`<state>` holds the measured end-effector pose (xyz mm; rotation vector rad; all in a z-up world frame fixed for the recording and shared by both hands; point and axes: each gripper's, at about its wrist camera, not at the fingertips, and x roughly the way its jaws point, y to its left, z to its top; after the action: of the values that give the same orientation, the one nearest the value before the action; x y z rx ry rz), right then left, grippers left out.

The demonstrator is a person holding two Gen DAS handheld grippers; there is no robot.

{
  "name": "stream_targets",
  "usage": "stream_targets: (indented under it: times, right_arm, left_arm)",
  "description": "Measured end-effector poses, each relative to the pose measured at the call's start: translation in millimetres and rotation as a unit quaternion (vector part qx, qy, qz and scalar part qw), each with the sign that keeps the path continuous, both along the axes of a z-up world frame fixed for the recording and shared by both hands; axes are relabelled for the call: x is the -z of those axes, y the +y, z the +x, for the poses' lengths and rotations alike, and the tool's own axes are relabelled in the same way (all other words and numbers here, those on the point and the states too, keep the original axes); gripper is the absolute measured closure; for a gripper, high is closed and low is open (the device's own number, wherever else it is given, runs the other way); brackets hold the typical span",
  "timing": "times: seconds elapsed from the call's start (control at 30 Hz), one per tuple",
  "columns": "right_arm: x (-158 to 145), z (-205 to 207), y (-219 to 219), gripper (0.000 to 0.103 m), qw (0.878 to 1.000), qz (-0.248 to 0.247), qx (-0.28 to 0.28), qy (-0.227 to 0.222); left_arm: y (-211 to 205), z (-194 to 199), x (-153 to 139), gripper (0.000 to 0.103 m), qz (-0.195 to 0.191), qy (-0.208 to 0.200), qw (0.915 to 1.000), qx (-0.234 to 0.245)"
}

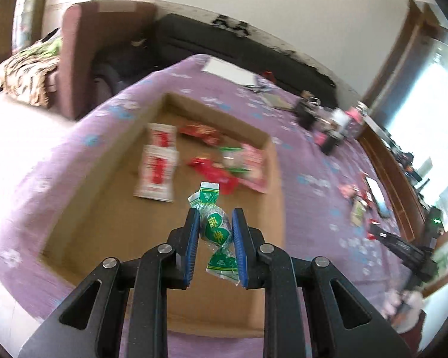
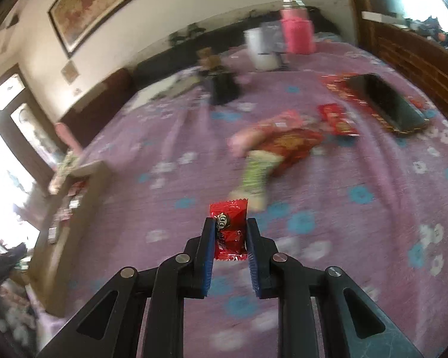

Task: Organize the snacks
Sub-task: 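Grasp green candies with the left tool while the right carries the red candy to the box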

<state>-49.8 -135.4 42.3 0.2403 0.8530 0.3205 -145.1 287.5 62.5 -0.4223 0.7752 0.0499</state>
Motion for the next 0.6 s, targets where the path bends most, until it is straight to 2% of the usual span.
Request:
stream_targets:
  times: [0.17,0.3,0.6]
  right_arm:
    - [-21,-5,67,0.083,0.997,0.011,-0.081,0.002]
    - [-25,-2,129,0.083,0.989,0.022,-0.144,0.02]
    - [-13,2,256,0.083,0.971,-0.035,-0.235,0.033]
  left_arm:
    - [24,15,16,0.084,-0.007,0.027,0.9995,-0.013]
    - [35,28,26,0.084,-0.012,0.047,0.9987,-0.015]
    - [49,53,41,0.083,-0.014,0.077,0.9967,-0.021]
